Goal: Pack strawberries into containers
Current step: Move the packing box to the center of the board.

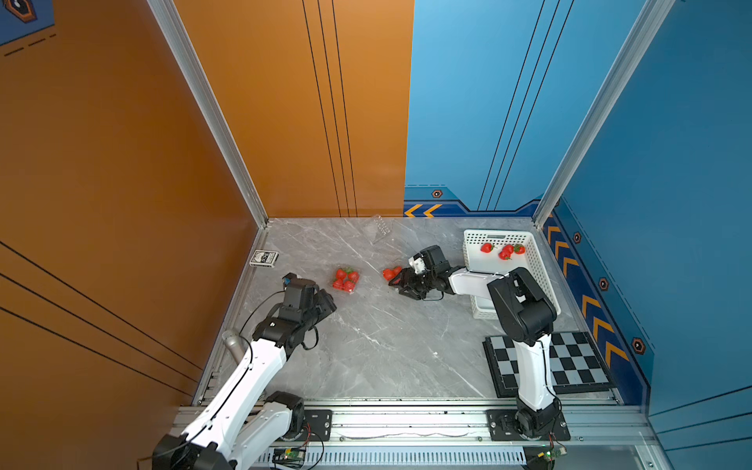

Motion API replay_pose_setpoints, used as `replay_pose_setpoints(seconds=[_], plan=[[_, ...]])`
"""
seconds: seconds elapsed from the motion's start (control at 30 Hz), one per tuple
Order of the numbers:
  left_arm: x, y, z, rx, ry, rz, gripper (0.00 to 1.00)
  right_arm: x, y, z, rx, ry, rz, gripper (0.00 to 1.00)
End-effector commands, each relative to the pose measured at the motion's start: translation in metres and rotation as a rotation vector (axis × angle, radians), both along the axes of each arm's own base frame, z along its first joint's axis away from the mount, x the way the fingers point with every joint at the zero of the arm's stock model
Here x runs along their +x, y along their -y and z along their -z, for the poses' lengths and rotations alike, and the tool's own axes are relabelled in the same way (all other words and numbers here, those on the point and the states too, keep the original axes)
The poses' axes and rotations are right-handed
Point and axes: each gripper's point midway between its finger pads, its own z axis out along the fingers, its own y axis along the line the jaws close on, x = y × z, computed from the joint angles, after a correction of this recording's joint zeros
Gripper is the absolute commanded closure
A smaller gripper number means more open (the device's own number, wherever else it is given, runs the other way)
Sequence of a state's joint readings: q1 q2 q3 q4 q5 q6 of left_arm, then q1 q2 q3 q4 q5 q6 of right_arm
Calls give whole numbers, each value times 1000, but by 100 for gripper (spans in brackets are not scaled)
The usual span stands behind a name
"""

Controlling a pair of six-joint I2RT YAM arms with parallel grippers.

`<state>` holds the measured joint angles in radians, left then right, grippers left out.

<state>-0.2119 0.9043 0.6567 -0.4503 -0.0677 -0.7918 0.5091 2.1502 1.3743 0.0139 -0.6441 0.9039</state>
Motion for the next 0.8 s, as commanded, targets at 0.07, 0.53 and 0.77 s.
replay_pose_setpoints(seconds=[0.07,0.53,0.77], plan=[[-12,-9,10,4,-63,15,30,-6,19,32,-149,-77,23,34],[142,59,-42,50,61,269,28,-54,85,-36,-241,27,-70,28],[249,99,-7,94,-9,345,31,-36,143,-91,-318,214,8,30]])
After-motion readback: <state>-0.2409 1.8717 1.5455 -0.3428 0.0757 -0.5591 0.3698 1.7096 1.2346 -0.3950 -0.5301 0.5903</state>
